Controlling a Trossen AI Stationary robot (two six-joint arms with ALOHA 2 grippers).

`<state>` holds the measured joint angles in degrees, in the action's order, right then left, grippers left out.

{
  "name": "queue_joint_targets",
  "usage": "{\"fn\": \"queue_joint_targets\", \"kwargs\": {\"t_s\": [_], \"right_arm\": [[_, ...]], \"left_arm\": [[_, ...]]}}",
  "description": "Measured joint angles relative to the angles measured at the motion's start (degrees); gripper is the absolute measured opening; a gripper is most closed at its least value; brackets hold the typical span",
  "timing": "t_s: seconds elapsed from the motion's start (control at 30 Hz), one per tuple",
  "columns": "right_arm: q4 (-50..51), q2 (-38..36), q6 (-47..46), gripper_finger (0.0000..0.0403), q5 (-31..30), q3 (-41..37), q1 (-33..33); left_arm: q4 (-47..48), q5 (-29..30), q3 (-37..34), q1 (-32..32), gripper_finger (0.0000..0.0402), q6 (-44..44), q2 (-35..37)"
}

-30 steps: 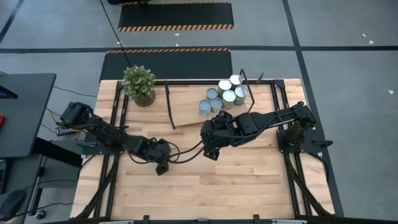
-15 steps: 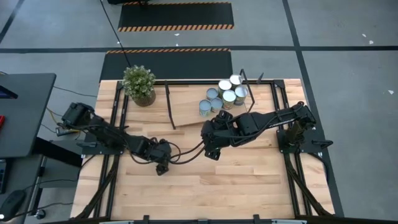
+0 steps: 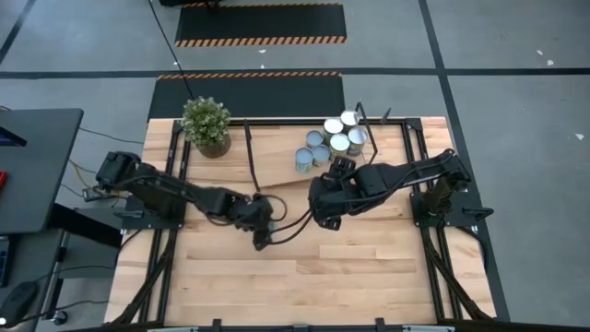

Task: Pick and place cans onto a shelf
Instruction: Put the canned tuna on the shelf

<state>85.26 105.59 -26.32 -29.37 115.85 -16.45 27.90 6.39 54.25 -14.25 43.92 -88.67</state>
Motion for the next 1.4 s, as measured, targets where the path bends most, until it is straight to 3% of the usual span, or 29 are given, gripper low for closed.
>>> {"fn": "queue_joint_targets", "kwargs": {"t_s": [0.33, 0.6, 1.0, 1.4], "right_arm": [[-3.2, -6.3, 2.8, 0.0374, -0.3, -7.5, 1.3], [-6.0, -15.7, 0.3, 0.0374, -1.9, -15.6, -0.1], [-13.5, -29.7, -3.2, 0.0374, -4.2, -30.5, -2.4], [-17.6, -32.9, -2.9, 0.0374, -6.7, -34.7, 3.3]], "left_arm": [[8.8, 0.9, 18.1, 6.5, 0.0289, -7.4, -8.5], [11.5, 1.1, 26.7, 12.6, 0.0290, -13.4, -14.4], [16.6, 0.8, 28.1, 23.3, 0.0290, -25.6, -16.0], [12.2, 0.9, 27.1, 29.7, 0.0291, -41.7, -18.2]]}}
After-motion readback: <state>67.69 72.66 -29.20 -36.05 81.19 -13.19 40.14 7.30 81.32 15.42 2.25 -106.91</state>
